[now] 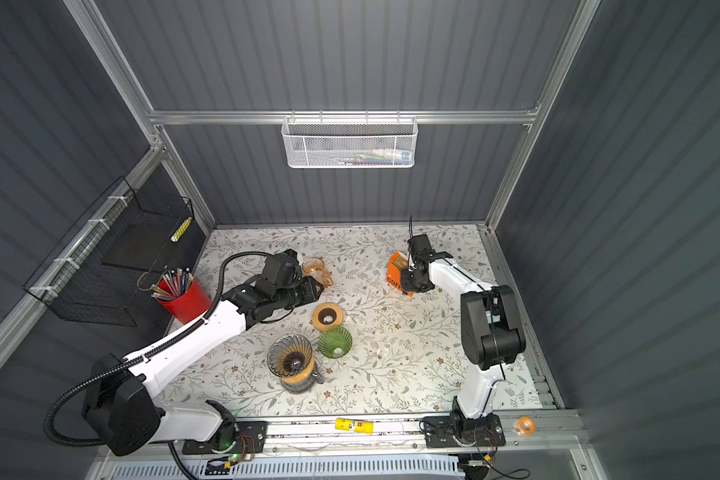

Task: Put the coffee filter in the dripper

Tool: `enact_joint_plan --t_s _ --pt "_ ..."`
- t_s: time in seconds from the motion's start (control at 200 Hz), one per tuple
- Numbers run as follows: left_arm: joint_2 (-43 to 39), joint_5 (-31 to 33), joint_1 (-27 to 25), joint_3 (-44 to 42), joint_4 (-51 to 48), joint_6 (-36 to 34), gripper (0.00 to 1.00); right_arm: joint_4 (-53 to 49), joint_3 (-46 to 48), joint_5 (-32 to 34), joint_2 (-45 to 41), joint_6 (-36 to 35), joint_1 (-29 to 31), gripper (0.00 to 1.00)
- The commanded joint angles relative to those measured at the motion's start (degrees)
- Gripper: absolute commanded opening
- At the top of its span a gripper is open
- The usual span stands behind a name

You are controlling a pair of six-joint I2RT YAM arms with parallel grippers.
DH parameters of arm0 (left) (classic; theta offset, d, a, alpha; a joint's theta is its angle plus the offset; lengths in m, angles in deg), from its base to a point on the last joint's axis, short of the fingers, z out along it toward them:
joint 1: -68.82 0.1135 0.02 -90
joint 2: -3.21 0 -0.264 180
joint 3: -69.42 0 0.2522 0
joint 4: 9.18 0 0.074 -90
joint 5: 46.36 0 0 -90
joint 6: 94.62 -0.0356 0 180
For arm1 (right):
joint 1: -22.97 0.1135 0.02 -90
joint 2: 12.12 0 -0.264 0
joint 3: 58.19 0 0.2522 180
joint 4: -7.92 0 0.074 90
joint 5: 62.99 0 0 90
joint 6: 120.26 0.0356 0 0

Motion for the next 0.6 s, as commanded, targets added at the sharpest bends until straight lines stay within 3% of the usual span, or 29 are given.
enact_joint_plan --t_s 0.0,0.595 --pt "-0.2 0.0 0.0 0.4 -0.4 -1.1 0.35 -0.5 -1.6 0.5 1.6 -0.5 0.2 0.19" --pt "-0.1 0.0 0.0 0.6 -0.4 -1.1 0.35 -0.2 -2.2 0.6 2.5 -0.5 0.2 0.16"
